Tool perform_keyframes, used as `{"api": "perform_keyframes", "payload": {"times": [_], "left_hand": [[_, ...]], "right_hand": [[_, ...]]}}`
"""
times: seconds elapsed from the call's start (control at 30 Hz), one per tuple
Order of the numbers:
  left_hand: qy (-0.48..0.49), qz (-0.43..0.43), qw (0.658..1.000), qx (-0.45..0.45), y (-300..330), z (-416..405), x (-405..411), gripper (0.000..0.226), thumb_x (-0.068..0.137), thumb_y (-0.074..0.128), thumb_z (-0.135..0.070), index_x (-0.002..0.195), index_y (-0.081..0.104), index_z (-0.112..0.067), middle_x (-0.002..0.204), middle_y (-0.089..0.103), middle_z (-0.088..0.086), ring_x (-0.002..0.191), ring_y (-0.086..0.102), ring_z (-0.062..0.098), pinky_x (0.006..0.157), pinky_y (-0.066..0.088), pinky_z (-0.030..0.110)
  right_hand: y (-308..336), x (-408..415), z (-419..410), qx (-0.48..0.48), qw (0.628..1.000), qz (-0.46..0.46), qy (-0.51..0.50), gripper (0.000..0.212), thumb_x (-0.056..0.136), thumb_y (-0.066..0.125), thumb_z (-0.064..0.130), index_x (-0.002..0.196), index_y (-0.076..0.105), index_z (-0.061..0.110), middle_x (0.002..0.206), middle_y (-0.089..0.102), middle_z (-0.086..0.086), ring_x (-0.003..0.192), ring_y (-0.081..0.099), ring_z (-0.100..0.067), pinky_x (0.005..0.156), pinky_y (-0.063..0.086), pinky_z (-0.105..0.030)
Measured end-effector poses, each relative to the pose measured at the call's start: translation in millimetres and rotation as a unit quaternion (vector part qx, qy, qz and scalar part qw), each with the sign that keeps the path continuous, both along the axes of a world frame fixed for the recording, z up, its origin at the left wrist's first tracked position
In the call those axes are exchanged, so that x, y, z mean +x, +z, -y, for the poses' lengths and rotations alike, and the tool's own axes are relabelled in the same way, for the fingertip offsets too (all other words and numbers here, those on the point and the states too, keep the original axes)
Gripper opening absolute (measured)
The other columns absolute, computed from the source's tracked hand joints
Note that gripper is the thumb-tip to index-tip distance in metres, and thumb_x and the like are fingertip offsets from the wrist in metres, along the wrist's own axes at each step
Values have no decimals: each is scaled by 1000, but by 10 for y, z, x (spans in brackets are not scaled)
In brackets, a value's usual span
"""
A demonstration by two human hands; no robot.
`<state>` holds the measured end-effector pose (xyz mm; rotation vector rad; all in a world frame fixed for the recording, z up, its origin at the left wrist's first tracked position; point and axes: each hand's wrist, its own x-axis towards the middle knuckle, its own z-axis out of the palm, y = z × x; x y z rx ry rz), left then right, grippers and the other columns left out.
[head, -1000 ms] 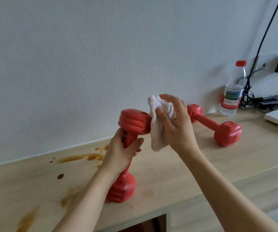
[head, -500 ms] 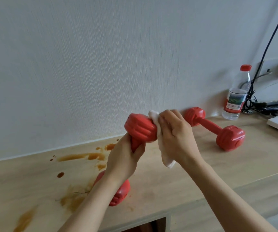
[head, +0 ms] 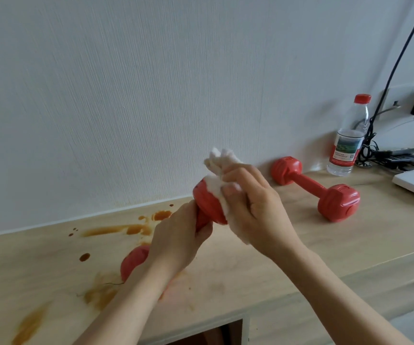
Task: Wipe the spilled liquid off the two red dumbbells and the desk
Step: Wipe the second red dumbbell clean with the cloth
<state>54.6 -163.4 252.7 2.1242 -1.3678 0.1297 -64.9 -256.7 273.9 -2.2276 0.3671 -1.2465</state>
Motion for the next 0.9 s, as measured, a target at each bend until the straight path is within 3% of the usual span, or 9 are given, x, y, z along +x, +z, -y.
{"api": "perform_keyframes", "payload": {"times": [0.1, 0.2, 0.27, 0.37, 0.43, 0.63, 0.7, 0.77, 0.9], "left_hand": [[-10, 44, 999, 26, -52, -20, -54, 14, 90, 50, -36, 87, 38, -30, 72, 42, -18, 71, 53, 12, 52, 27, 23], [-28, 58, 997, 29, -89, -36, -92, 11, 90, 49, -36, 95, 47, -26, 81, 46, -17, 71, 53, 9, 50, 28, 18], [-27, 63, 997, 28, -85, -37, -96, 12, 90, 49, -36, 97, 49, -26, 84, 49, -17, 73, 55, 8, 50, 28, 17], [-20, 70, 997, 28, -92, -48, -89, 14, 90, 51, -36, 99, 50, -25, 84, 46, -18, 77, 59, 10, 48, 25, 14], [-25, 79, 996, 27, -118, -50, -80, 16, 89, 52, -36, 100, 51, -24, 86, 51, -16, 75, 60, 11, 48, 26, 13], [-41, 73, 996, -29, -67, -33, -115, 38, 87, 59, -30, 122, 49, -25, 106, 62, -13, 86, 64, 13, 60, 39, 24], [-69, 99, 992, -42, -74, -35, -168, 36, 82, 67, -27, 115, 54, -20, 97, 65, -9, 75, 66, 14, 51, 36, 20], [-92, 129, 986, -44, -86, -27, -195, 42, 75, 75, -27, 110, 54, -18, 89, 68, -6, 62, 66, 12, 45, 36, 16], [-93, 136, 985, -45, -52, -3, -205, 56, 67, 80, -30, 115, 52, -21, 98, 70, -5, 61, 67, 15, 42, 42, 23]], "right_hand": [[48, 9, -80, -47, 998, -43, -7, 4, 90, 49, 35, 93, 52, 35, 115, 51, 14, 103, 47, -14, 87, 41, -31], [81, 27, 3, 62, 996, -55, 45, 16, 90, 47, 38, 84, 49, 53, 102, 50, 14, 108, 47, -11, 94, 39, -30], [76, 65, 100, 148, 985, -66, 64, 13, 90, 42, 44, 78, 48, 44, 101, 52, 8, 106, 50, -12, 93, 39, -32], [32, 92, 240, 253, 960, -83, 91, 20, 98, 42, 32, 82, 47, 23, 88, 51, 6, 82, 50, -7, 80, 40, -31], [55, 69, 250, 300, 942, -101, 112, 19, 99, 40, 30, 87, 50, 19, 85, 52, 4, 79, 51, -9, 79, 43, -32], [150, -57, 216, 215, 961, -121, 127, 19, 98, 39, 35, 104, 51, 23, 115, 52, -3, 109, 53, -20, 93, 45, -39], [186, -117, 263, 303, 936, -76, 165, 16, 99, 41, 28, 92, 55, 30, 101, 60, -2, 93, 61, -15, 83, 51, -37], [173, -168, 327, 391, 902, -51, 178, 31, 99, 45, 22, 75, 59, 37, 81, 60, 3, 72, 60, -9, 68, 50, -31], [45, -183, 440, 493, 851, -65, 167, 19, 98, 46, 13, 113, 55, 19, 96, 65, -7, 78, 63, -18, 67, 53, -30]]}}
